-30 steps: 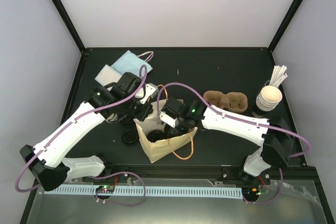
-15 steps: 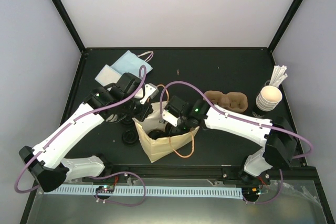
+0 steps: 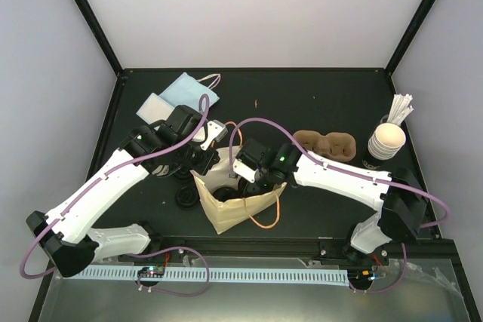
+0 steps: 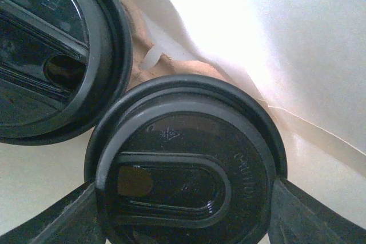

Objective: Pack the takeout coffee

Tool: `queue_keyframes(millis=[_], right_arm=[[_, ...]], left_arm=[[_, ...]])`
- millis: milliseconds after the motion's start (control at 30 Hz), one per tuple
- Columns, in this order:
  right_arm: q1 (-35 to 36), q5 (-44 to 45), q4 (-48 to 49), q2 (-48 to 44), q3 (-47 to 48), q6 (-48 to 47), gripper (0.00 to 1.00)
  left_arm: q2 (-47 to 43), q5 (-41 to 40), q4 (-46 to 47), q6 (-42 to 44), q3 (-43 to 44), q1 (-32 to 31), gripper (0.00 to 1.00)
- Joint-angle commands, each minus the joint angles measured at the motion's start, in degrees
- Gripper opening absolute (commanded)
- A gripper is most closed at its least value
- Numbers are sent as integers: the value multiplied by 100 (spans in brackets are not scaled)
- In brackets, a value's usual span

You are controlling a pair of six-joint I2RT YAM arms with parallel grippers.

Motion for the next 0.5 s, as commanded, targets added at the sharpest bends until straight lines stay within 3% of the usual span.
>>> queue_keyframes(millis=[0, 467], right_arm=[[-22, 517, -1313, 318, -329, -189, 54], [45, 904, -1649, 293, -584, -532, 55]], left_arm=[[-102, -91, -26, -31, -6, 38, 2], [-68, -94, -38, -41, 29, 42, 2]])
